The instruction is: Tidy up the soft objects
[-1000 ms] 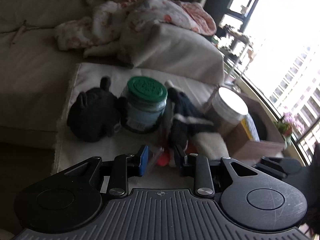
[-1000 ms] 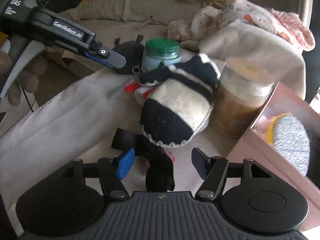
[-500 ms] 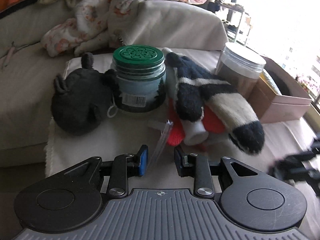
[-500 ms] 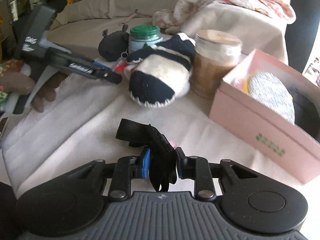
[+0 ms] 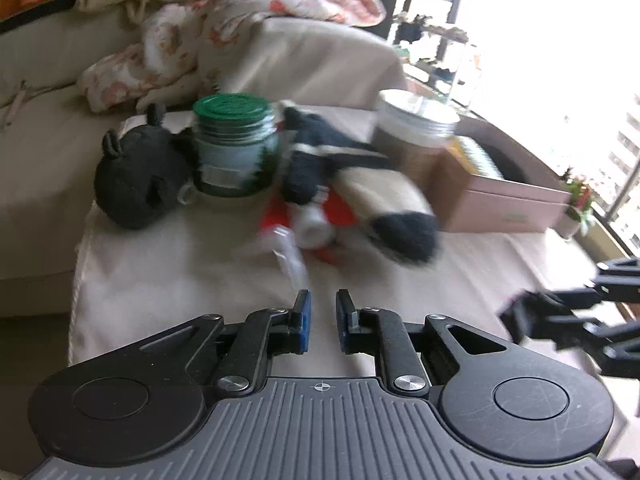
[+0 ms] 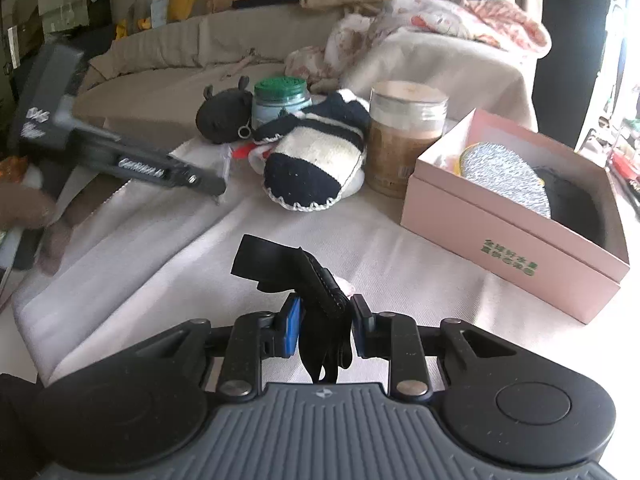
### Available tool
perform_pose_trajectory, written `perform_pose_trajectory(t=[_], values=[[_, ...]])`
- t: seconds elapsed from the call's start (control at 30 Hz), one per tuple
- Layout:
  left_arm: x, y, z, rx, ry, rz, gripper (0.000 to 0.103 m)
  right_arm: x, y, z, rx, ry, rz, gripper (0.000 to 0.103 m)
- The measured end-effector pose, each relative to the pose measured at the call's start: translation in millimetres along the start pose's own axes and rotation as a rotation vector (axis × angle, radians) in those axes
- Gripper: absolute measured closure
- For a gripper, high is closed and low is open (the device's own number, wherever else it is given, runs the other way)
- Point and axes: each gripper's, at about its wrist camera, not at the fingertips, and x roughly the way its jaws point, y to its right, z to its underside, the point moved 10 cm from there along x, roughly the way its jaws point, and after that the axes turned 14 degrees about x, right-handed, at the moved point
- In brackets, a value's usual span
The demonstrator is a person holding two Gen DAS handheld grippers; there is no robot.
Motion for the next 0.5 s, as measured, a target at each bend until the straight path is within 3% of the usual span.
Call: perform_pose_trajectory(t=[0.3,0.47,0.5], values=[[-30,53,15,0.037,0.009,0.031,0.088,-42,14,17,0.023,0.085,0.062,0.077],[-25,36,26,0.013,-0.018,-0.111,0.085,-32,32,24,0.033,0.133,0.136,0.075],[-21,33,29,0.001,-0.035,-0.117,0.085,-27,35,26,0.055,0.127,0.128,0.071]])
